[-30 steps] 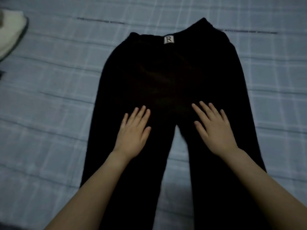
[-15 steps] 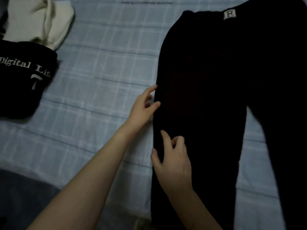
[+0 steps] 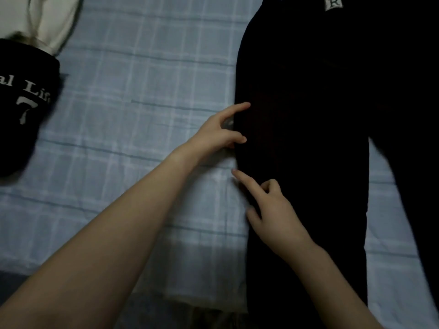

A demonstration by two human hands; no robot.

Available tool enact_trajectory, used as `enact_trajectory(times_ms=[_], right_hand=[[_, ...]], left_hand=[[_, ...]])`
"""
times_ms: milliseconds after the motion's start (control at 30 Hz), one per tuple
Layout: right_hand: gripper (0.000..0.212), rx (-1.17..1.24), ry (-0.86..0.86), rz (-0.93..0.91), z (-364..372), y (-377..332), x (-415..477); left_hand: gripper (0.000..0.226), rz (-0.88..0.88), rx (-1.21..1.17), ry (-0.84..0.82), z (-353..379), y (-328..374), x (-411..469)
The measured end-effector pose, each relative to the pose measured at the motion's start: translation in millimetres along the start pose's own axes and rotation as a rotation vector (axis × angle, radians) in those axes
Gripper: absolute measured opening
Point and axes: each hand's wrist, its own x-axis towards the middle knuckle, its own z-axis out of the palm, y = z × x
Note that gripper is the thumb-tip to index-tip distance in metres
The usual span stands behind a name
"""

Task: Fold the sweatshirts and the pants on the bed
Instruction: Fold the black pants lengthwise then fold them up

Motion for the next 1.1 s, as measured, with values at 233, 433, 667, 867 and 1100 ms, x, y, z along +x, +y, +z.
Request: enact_trajectory(times_ms=[233,433,667,867,1100], right_hand=[[0.069,0.6,0.055,-0.055,-41.2,30.9,-24.1],[0.076,0.977,0.213,-0.092,-89.6,65.0,-75.8],[0.067,1.265,0.335,-0.049,-182.3,153.5,-141.5],[0.06,0.978,0.568,0.235,-238.6,271.4,-148.1],[0.057,1.012,0.468,0.308,-233.9,321.0,-141.9]], left_hand=[[0.083,0.105,0.059,0.007,38.9,38.3,-0.4],[0.085,0.221,0.154,-0.044,129.6,102.4,9.9],[0.086,0.29,0.149,-0.125,285.4,146.0,56.4],[0.088,0.229,0.208,-0.081,403.0,127.6,116.4],[0.086,0.237,0.32,0.007,427.8,86.0,138.7]])
